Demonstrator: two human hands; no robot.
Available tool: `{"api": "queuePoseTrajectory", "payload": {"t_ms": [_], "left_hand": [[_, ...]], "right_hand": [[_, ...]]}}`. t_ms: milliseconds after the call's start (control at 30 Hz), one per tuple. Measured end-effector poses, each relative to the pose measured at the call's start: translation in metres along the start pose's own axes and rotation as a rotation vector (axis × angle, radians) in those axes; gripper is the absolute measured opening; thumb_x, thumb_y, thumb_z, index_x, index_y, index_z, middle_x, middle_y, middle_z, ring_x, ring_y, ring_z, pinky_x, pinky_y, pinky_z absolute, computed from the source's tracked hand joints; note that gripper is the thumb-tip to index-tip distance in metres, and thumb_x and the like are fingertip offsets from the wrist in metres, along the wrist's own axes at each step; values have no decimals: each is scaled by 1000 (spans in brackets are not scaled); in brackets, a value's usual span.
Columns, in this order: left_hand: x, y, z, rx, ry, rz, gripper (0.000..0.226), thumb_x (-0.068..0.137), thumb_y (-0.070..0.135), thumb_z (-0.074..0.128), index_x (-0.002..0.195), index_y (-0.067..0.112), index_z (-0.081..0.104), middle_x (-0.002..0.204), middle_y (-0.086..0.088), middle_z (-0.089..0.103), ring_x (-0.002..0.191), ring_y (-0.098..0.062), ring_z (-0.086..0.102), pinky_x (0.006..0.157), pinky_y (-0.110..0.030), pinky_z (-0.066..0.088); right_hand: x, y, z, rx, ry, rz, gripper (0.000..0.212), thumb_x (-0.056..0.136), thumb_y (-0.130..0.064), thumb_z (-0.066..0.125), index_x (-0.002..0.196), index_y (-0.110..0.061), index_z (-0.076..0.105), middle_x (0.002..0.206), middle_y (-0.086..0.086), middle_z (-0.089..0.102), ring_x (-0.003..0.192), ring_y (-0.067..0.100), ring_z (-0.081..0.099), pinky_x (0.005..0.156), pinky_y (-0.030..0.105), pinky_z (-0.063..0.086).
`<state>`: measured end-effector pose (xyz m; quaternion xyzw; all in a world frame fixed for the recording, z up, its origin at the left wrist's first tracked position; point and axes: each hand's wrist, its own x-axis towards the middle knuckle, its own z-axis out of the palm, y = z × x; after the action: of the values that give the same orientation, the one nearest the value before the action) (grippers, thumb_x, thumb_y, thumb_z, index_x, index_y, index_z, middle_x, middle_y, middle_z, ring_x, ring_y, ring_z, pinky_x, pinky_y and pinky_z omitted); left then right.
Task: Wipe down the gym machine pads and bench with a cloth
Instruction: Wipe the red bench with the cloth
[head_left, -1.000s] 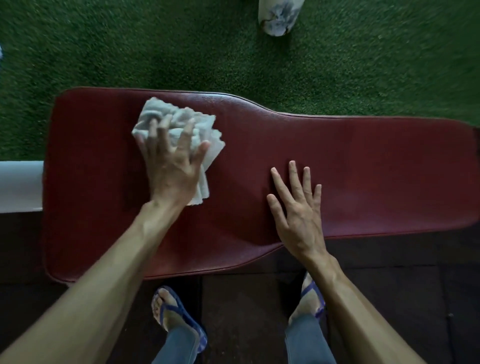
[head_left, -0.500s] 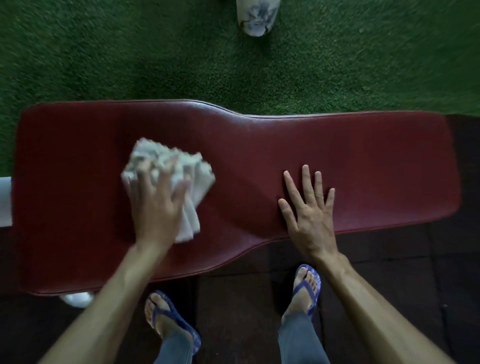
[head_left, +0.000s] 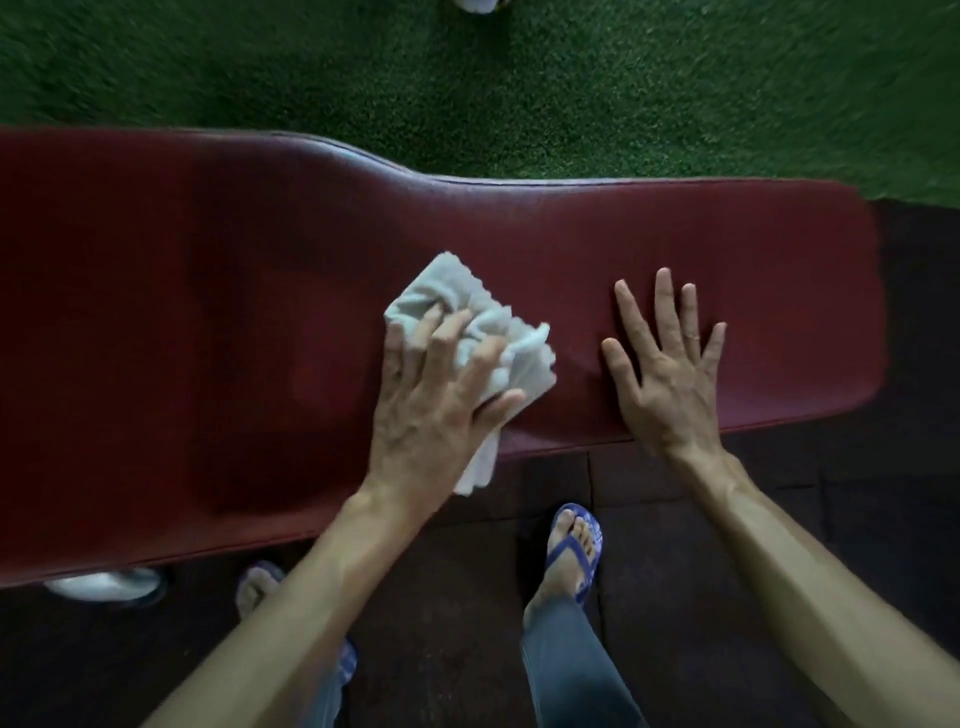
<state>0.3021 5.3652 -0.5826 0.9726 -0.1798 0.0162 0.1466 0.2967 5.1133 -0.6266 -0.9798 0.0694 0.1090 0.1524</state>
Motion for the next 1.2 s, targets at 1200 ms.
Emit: {"api": "queuePoseTrajectory", "payload": {"t_ms": [1200], "left_hand": [[132,126,93,45,-77,7,53,100,52,32,143,27,50,158,-5,36,147,-32,30,119,-56,18]], "right_hand": [[14,127,-31,165,3,145,57,104,-55,25,157,-44,7,168,-8,-10,155,18,-15,123,54,-9]]}}
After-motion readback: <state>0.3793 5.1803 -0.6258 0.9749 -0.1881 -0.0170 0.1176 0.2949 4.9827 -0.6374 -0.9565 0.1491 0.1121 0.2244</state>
